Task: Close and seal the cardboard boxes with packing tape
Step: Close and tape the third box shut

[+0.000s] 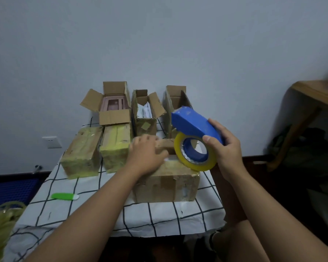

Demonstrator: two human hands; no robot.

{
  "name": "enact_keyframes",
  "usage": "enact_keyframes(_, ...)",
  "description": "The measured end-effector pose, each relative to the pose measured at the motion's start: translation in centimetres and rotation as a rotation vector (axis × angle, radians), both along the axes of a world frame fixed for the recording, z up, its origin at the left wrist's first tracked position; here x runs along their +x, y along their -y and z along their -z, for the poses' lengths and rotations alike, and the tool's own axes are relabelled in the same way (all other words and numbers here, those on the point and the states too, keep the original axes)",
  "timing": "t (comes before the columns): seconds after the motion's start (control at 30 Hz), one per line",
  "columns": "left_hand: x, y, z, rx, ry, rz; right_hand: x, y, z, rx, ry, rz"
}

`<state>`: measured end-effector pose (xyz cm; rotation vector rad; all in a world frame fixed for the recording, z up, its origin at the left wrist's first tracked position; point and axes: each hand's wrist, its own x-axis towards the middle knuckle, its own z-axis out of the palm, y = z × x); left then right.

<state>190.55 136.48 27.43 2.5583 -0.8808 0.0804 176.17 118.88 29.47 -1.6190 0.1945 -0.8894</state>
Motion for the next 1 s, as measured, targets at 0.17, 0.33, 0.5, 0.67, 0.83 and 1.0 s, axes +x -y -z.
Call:
enact_keyframes(0.17, 3.2, -1.1, -1.5, -0.243, -0.475, -0.253, 0.1, 0.9, 0.9, 0.085, -0.008, 0.039)
enact_keyframes(0.33, 4.5, -0.4, -1.4, -0.418, -0.638, -0.232, 0.0, 1.1, 1.1, 0.113, -0.002, 0.047)
enact_keyframes(0.5, 4.2, -1.3, -1.9, -0.651, -0.678, -0.242, -0.2, 1.2, 1.1, 0.120, 0.001, 0.038)
enact_keyframes(0.67, 1.5, -3.5, -2.8, -0.406, -0.269, 0.023, -0.5, 1.0, -0.3, 0.168, 0.051, 0.026)
enact_keyframes(0.83, -0.6, -5.3, 0.2, -0.017, -0.008, 0.201, -0.6, 0.8, -4.2, 0.190, 0.172, -0.026)
enact_keyframes(1.0, -1.8, -5.3, 1.7, -0.004, 0.176, 0.171, 1.7, -1.4, -3.4, 0.117, 0.071, -0.094)
